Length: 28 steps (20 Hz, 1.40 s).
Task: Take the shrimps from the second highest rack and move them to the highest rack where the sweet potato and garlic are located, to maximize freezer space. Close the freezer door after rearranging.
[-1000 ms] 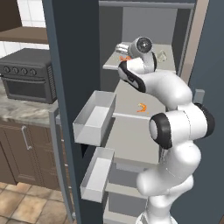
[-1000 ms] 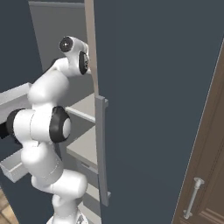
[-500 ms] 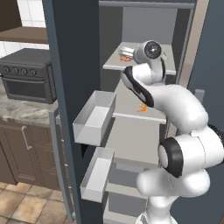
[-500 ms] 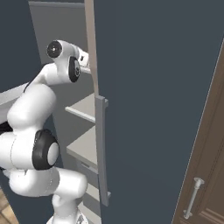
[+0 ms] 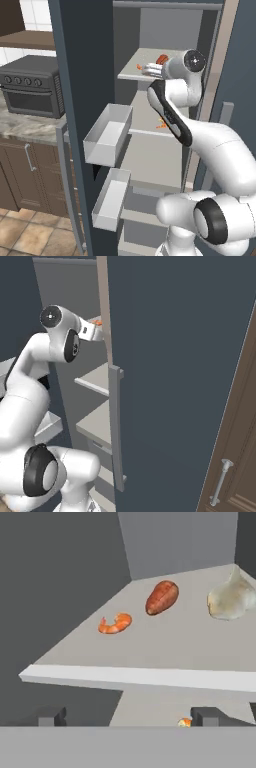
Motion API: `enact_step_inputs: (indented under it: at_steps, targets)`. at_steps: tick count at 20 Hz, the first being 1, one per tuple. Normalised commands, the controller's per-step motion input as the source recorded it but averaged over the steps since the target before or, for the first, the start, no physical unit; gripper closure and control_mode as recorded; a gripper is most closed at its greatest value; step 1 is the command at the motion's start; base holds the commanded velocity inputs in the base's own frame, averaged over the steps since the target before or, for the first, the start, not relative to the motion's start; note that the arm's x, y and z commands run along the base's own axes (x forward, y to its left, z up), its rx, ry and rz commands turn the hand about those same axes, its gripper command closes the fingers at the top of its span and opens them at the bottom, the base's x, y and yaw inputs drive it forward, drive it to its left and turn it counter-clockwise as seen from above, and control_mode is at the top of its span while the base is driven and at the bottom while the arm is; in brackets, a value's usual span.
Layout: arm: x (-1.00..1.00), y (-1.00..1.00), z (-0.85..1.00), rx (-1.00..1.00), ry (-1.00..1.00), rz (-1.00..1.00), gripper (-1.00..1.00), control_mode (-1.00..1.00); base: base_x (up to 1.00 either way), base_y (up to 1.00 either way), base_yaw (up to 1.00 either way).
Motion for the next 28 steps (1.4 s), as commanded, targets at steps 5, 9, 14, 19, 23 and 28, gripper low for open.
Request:
enact_step_inputs:
  at_steps: [5, 9, 14, 19, 23, 28]
  targets:
    - [-0.66, 0.00, -0.57, -0.12, 0.12, 0.14, -1.00, -1.00, 0.00, 0.00, 0.00]
    - [-0.45, -0.04, -0.63, -0.09, 0.20, 0.00, -1.00, -1.00, 0.00, 0.00, 0.00]
    - [-0.11, -0.15, -0.35, -0.06, 0.60, -0.01, -1.00, -1.00, 0.00, 0.00, 0.00]
    - [0.02, -0.25, -0.27, 0.00, 0.70, 0.00, -1.00, -1.00, 0.00, 0.00, 0.00]
    - [0.04, -0.12, -0.57, -0.09, 0.32, 0.00, -1.00, -1.00, 0.00, 0.00, 0.00]
    - [0.00, -0.01, -0.60, -0.17, -0.03, 0.00, -1.00, -1.00, 0.00, 0.00, 0.00]
